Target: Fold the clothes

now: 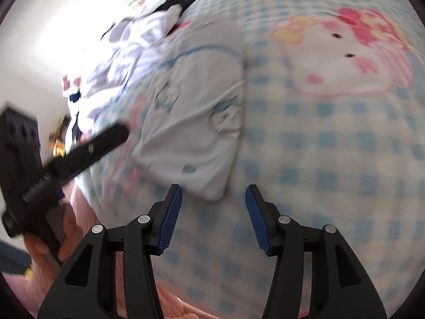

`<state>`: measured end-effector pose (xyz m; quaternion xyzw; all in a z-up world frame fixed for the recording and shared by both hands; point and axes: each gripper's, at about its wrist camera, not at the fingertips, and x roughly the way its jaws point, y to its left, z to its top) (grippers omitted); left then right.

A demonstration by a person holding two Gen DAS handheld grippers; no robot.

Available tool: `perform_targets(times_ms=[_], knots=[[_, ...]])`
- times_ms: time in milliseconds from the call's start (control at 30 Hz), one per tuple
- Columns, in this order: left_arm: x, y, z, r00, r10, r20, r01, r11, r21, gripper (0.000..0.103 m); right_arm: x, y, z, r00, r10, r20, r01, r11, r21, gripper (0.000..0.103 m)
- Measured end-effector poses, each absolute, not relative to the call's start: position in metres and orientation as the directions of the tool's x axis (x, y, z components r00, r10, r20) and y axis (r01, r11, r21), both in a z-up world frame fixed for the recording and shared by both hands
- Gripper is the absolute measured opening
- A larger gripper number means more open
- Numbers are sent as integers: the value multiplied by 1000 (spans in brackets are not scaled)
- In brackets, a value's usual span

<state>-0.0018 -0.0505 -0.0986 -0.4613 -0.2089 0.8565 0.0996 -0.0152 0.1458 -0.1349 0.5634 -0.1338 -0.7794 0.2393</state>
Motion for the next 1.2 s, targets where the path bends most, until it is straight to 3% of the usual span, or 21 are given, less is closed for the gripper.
perform_targets(times_ms=[100, 200, 467, 633, 767, 867, 967, 1000, 1033, 1100, 1167, 1200], knots=[[-13, -43, -117, -497, 364, -788, 49, -894, -445, 42, -17, 144, -138, -258, -508, -822, 199, -860, 469, 52], [-14, -42, -129, -450, 285, -846, 76, -932, -354, 42, -16, 144, -139, -279, -460, -843, 187, -887, 422, 49], [-17, -58, -130, -404, 346, -847, 117, -899, -423, 43, -13, 165, -133, -317, -400, -860, 141, -917, 374, 49], [-7, -70, -117, -408, 463, -787, 149, -817, -557, 43, -8, 181, -111, -403, -405, -821, 138, -914, 382, 50], [1, -79, -121, -401, 565, -721, 195, -716, -670, 45, -23, 176, -116, -336, -563, -755, 122, -821, 558, 50], [3, -86, -152, -415, 704, -576, 292, -497, -817, 46, -29, 162, -124, -317, -551, -772, 114, -830, 545, 50], [3, -82, -161, -441, 675, -591, 321, -497, -806, 46, -33, 149, -132, -310, -519, -797, 108, -852, 512, 50], [1, -78, -161, -445, 656, -609, 321, -518, -793, 44, -32, 147, -133, -311, -514, -800, 110, -855, 506, 44], [-1, -75, -159, -446, 631, -635, 314, -554, -771, 42, -32, 145, -134, -310, -510, -802, 112, -858, 502, 32], [-7, -71, -145, -446, 548, -708, 278, -667, -691, 26, -31, 143, -137, -304, -508, -806, 116, -859, 498, 21], [-16, -73, -129, -466, 485, -740, 236, -738, -632, 11, -30, 142, -131, -326, -522, -788, 138, -851, 507, 18], [-21, -78, -122, -482, 487, -728, 227, -733, -641, 11, -30, 142, -127, -338, -535, -774, 154, -843, 515, 16]])
